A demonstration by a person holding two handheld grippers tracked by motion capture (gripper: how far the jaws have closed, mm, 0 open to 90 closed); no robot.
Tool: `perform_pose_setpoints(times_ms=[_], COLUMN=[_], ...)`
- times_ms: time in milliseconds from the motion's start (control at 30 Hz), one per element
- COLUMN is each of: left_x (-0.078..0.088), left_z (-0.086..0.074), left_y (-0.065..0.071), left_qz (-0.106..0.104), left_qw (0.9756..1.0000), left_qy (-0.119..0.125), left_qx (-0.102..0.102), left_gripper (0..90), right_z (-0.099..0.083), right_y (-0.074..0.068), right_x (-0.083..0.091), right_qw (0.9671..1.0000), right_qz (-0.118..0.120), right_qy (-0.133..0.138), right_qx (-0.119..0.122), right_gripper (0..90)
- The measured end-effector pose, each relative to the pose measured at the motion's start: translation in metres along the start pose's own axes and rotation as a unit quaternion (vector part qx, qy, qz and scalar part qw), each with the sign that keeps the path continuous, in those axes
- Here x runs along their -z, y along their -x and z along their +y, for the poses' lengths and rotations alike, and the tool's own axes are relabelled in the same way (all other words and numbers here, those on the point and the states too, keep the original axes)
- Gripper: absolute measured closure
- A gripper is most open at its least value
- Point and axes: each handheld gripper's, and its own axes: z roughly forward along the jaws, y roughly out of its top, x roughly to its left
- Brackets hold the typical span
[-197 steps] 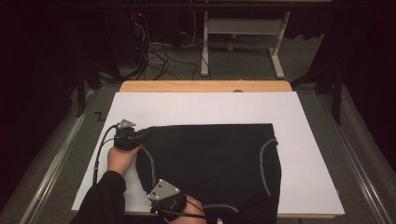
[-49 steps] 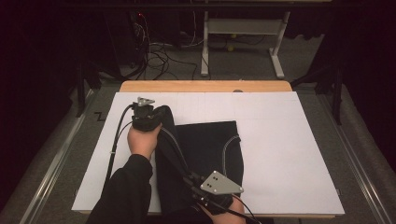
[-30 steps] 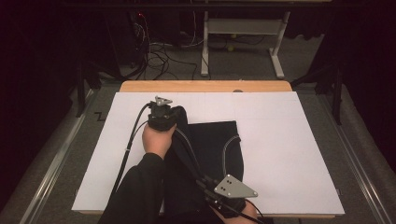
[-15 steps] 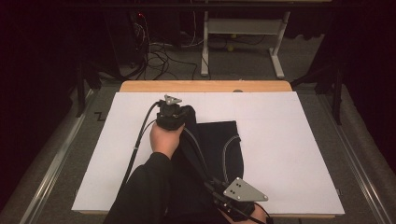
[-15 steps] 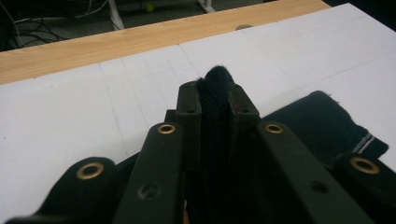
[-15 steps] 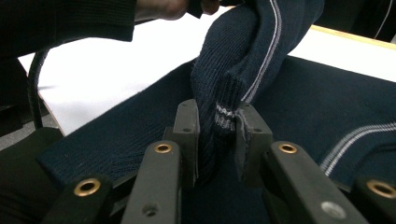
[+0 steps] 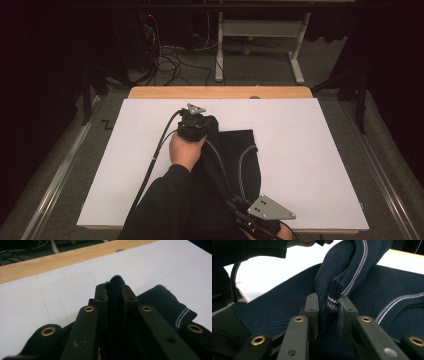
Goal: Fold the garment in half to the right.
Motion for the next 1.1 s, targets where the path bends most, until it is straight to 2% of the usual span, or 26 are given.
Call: perform_pose_setpoints(times_ms=[200, 467, 667, 767, 1100], left_x=[-0.007, -0.014, -0.020, -0.026, -0.039], left_z=[-0.002, -0.003, -0.002, -0.003, -0.003], left_y=[0.007, 0.015, 0.021, 0.026, 0.043], left_qz=[-0.001, -0.011, -0.010, -0.016, -0.033], left_qw=[0.9999, 0.9999, 0.9998, 0.9997, 0.9991], left_qy=[-0.008, -0.011, -0.015, -0.017, -0.013], left_qx=[-0.012, -0.006, -0.011, -0.010, -0.023], left_gripper=[74.9, 74.9, 74.4, 74.4, 72.3], right_z=[-0.007, -0.011, -0.014, -0.016, -0.024], right_y=[0.001, 0.002, 0.007, 0.007, 0.013], right_x=[0.001, 0.005, 0.009, 0.009, 0.017], right_qw=[0.9999, 0.9998, 0.9995, 0.9992, 0.9980], right_qz=[0.000, -0.003, -0.008, -0.012, -0.021], right_qy=[-0.010, -0.018, -0.027, -0.035, -0.051], right_qx=[-0.004, -0.006, -0.011, -0.014, -0.031], right_gripper=[73.6, 73.5, 73.4, 73.3, 69.2])
